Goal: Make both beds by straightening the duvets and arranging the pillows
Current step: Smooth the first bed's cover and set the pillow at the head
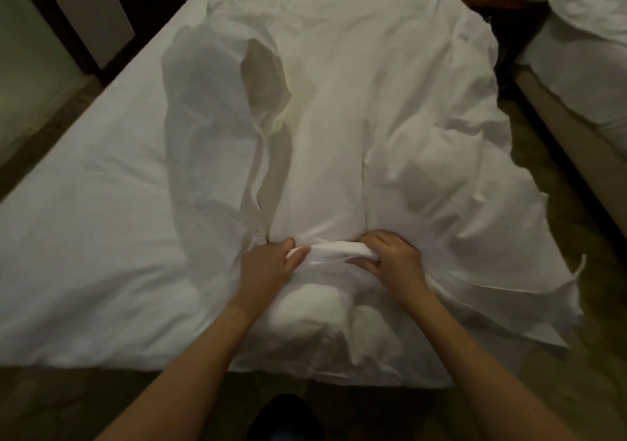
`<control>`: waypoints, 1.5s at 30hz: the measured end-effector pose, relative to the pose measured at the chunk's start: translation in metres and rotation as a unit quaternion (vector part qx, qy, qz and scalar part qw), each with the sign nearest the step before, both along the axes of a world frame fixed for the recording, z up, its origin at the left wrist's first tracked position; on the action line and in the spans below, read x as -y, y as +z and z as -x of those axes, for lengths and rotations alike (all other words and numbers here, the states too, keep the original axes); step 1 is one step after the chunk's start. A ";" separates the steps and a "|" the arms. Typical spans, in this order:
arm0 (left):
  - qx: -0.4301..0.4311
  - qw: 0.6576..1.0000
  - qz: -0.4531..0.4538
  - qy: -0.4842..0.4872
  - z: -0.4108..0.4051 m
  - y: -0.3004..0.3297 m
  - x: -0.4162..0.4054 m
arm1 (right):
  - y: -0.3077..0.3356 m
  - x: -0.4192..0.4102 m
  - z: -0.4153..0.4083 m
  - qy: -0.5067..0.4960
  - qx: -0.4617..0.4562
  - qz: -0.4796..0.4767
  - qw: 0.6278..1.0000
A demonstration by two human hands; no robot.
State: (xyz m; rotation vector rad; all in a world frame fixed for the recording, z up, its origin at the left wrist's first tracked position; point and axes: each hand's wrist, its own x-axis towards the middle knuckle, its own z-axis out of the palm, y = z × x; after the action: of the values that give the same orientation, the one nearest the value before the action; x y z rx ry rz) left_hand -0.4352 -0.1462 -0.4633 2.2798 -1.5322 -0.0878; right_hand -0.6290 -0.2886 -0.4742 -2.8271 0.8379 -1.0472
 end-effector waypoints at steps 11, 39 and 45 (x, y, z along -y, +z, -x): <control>0.120 0.964 0.234 0.040 -0.018 -0.076 0.027 | -0.058 0.026 -0.020 0.080 0.135 0.036 0.987; 0.161 0.924 0.339 0.070 -0.014 -0.077 0.013 | -0.035 -0.007 -0.032 0.025 0.088 0.083 0.992; 0.097 0.939 0.326 0.050 -0.003 -0.061 -0.001 | -0.018 -0.016 -0.024 0.050 0.089 0.060 0.993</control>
State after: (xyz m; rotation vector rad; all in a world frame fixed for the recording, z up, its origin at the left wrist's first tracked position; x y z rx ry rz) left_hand -0.4321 -0.1451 -0.5245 1.8514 -1.2710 0.6016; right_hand -0.6050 -0.2727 -0.4919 -2.7825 0.6324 -1.3523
